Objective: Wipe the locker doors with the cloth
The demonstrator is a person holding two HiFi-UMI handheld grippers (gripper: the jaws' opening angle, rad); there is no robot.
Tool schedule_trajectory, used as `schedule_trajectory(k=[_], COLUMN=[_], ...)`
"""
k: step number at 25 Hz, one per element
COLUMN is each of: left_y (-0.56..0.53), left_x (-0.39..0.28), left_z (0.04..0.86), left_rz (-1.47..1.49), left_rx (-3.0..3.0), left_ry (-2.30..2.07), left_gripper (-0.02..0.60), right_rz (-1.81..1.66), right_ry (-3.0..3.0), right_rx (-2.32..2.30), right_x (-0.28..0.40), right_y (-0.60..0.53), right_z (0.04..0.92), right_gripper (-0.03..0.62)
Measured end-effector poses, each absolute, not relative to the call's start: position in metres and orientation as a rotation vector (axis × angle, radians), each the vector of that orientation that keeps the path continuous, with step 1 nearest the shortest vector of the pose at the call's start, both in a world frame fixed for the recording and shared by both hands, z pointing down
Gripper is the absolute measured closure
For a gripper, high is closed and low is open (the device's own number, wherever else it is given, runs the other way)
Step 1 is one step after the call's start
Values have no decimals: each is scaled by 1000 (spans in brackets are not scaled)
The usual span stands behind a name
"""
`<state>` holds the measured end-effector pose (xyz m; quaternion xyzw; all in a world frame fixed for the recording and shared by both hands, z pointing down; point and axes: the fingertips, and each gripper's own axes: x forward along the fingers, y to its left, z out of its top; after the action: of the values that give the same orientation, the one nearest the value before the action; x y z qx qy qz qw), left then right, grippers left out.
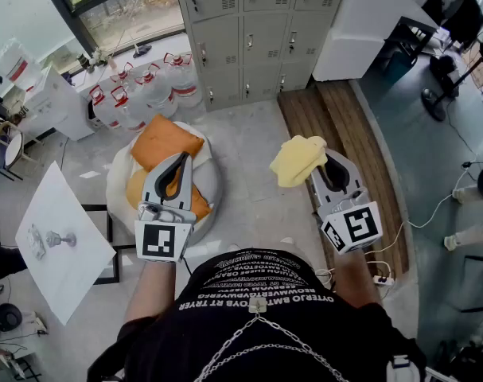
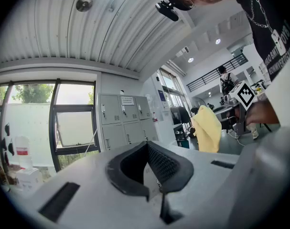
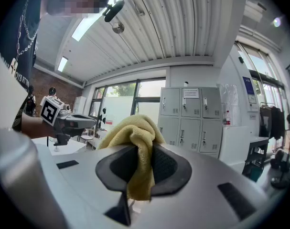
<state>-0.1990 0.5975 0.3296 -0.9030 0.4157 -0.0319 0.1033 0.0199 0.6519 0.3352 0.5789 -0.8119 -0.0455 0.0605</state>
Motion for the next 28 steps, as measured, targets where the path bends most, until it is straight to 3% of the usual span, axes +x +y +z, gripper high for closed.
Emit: schedule_trajectory(k=[17,28], left_y=[611,594], left_x=[-254,-252], left_z=[343,374], left_rz=[-61,-109], left_rx=[-2729,-2792], left_ry=[1274,1282], left_gripper=[575,576], right_rz=[-116,-72], right_ry=[-2446,-2418], right_rx=[1712,1652], right_x=[-31,-37], right_y=[669,654], right_z=[329,356], right_gripper=[531,531])
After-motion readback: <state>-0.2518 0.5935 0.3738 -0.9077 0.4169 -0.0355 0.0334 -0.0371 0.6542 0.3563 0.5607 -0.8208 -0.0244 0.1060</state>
